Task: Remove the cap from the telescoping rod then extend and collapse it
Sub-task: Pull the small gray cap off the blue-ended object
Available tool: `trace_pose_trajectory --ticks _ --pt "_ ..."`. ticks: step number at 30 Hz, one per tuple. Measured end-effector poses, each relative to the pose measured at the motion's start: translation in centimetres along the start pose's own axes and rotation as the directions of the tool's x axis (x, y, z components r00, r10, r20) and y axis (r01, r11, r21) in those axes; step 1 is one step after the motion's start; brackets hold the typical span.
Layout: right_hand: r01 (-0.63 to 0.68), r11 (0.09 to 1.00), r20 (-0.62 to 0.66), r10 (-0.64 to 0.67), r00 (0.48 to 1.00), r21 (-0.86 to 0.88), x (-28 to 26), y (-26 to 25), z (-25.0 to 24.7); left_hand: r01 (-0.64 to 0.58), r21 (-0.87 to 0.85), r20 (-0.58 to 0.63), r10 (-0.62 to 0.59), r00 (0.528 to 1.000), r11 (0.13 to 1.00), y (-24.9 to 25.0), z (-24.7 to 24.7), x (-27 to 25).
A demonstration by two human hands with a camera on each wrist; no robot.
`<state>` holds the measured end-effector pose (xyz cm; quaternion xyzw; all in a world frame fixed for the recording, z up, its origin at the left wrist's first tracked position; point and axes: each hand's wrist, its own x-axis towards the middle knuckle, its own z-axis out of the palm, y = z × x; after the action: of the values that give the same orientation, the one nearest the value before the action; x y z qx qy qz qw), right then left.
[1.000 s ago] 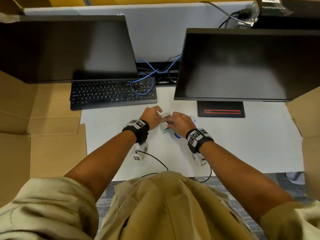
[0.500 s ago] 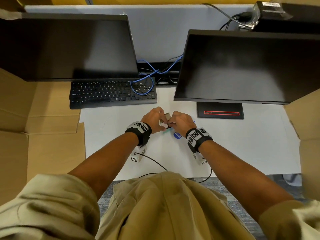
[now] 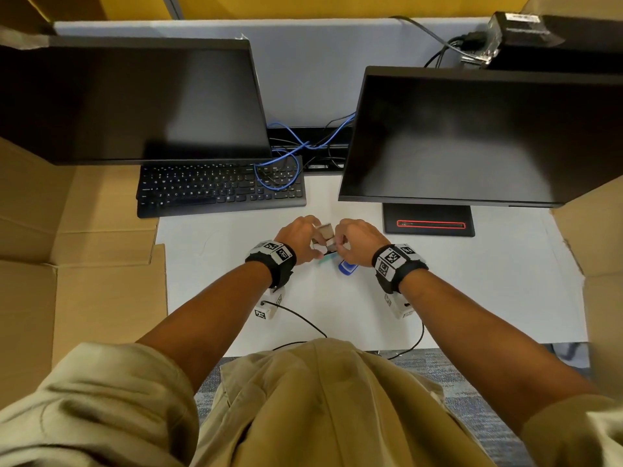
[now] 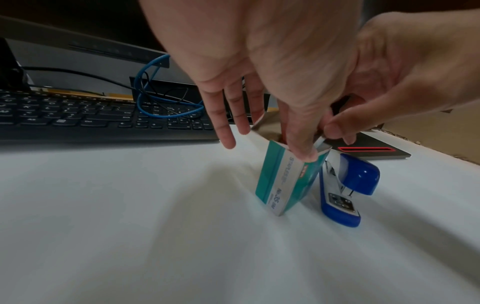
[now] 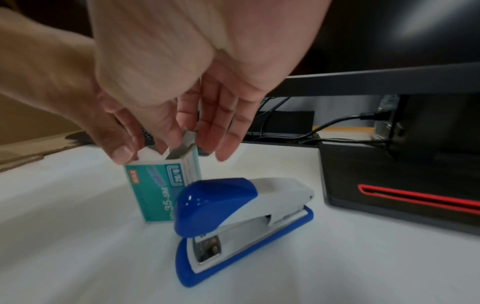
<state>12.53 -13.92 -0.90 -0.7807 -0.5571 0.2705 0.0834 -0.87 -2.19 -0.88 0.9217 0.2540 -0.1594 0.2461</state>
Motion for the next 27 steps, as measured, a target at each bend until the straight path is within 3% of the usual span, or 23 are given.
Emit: trace_pose_trajectory --ticks 7,10,14,27 --pt "-0.16 0.919 -0.088 0.204 0.975 0.36 -0.5 1.6 0.1 -0.007 -0.098 -0.021 0.005 1.0 0.995 -0.1 0.2 -0.6" --pt "-0.184 0.905 -0.099 0.238 0.966 0.383 -0.7 1.7 0.4 0.012 -0.196 -0.111 -0.034 0.993 0.981 0.3 0.2 -0.9" --pt "-0.208 0.895 -0.106 0.27 0.957 0.395 -1.0 1.7 0.7 0.063 -0.31 -0.128 -0.107 0.986 0.949 0.7 0.0 -1.3" --pt "-0.214 0.919 -0.148 0.275 0.95 0.33 -1.2 2.0 1.5 0.05 -0.174 -0.132 -0.074 0.988 0.983 1.1 1.3 -1.0"
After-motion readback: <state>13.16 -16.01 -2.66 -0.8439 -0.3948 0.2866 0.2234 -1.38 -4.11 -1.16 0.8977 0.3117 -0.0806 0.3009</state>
